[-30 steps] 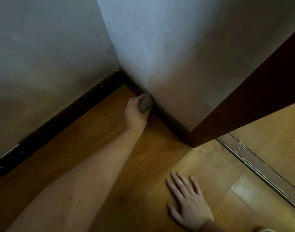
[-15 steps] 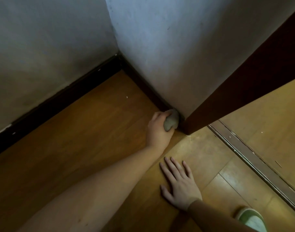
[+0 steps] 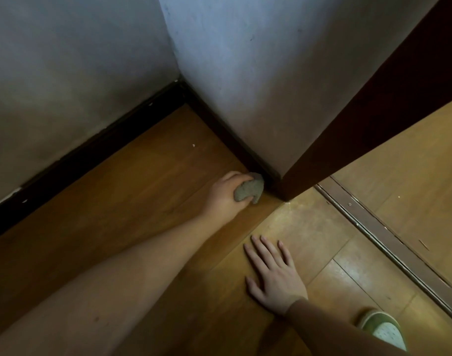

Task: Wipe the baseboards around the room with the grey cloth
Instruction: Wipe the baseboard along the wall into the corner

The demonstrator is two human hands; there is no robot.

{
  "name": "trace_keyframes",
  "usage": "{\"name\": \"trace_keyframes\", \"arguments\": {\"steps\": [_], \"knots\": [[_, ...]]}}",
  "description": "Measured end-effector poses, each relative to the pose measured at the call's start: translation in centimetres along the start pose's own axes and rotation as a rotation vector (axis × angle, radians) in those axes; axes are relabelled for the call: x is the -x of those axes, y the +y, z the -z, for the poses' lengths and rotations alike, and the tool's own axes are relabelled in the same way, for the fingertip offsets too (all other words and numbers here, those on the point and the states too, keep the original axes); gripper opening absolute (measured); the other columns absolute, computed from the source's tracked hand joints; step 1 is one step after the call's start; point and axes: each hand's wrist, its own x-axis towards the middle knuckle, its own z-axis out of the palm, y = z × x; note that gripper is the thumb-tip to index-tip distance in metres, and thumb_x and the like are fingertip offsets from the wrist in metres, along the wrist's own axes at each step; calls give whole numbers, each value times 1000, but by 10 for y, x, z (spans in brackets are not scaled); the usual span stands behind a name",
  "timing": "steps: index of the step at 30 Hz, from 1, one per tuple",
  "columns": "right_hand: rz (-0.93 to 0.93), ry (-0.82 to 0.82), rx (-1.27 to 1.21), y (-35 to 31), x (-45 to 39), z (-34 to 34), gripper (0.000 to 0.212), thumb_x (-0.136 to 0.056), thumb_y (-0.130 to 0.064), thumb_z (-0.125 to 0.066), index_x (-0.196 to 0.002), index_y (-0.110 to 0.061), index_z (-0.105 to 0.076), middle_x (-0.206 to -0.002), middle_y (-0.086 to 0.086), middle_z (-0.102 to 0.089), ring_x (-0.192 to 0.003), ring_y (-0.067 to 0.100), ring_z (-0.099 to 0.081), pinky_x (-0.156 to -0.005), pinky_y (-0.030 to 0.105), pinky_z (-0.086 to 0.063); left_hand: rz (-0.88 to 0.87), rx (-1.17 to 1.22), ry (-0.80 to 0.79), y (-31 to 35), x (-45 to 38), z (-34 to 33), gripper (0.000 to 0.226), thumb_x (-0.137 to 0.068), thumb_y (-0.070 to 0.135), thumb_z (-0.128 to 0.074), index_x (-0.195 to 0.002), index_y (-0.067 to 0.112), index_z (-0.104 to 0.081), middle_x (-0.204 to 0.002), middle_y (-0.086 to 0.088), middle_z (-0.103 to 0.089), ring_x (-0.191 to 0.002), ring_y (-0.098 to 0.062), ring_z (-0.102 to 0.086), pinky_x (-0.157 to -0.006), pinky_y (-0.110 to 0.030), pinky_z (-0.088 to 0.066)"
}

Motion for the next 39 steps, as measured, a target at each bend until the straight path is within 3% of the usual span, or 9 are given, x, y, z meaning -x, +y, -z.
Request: {"name": "trace_keyframes", "arguments": {"steps": [6, 10, 16, 21, 24, 33, 39], "knots": [[-4, 19, -13, 2, 6, -1, 75, -94, -64, -37, -158, -31, -17, -164, -5, -18, -152, 17, -10, -120, 48, -6, 117, -76, 200, -38, -14, 43, 46, -78, 16, -82, -121, 12, -68, -114, -4, -63, -104, -18, -59, -86, -20, -39], [4, 59, 25, 6, 6, 2, 76, -92, -66, -40, -157, -30, -24, -161, -4, -24, -149, 17, -17, -118, 47, -9, 245, -37, 349, -54, -52, 76, 52, -76, 12, -81, -126, 12, -65, -121, -10, -62, -112, -23, -57, -89, -20, -36], [10, 85, 11, -2, 5, 1, 73, -89, -64, -41, -152, -27, -38, -157, -2, -36, -147, 15, -22, -118, 44, -13, 329, -13, 399, -60, -115, 113, 52, -82, 12, -75, -132, 13, -58, -130, -13, -58, -119, -27, -55, -95, -25, -41], [0, 87, -21, -5, -3, 0, 73, -86, -65, -37, -150, -31, -39, -159, -8, -31, -152, 11, -8, -118, 39, -8, 407, -12, 500, -55, -165, 136, 53, -83, 12, -71, -134, 12, -58, -133, -14, -58, -121, -30, -55, -102, -34, -45], [4, 81, -19, -1, -7, -3, 82, -78, -65, -55, -151, -32, -39, -161, -9, -26, -152, 12, -8, -119, 38, -6, 416, 20, 530, -61, -171, 132, 51, -84, 12, -70, -133, 13, -59, -132, -13, -61, -121, -29, -56, -103, -33, -45], [29, 109, -13, 0, -8, -5, 84, -72, -65, -62, -146, -29, -47, -154, -4, -41, -148, 15, -19, -117, 40, -10, 382, 173, 521, -58, -152, 105, 55, -87, 15, -72, -140, 15, -55, -136, -9, -59, -125, -24, -54, -102, -23, -38], [54, 107, -10, -6, -11, 7, 81, -75, -65, -58, -147, -29, -47, -152, -4, -43, -142, 16, -32, -115, 42, -14, 386, 222, 522, -46, -119, 69, 47, -82, 17, -78, -126, 16, -62, -124, -9, -61, -114, -26, -58, -100, -41, -49]]}}
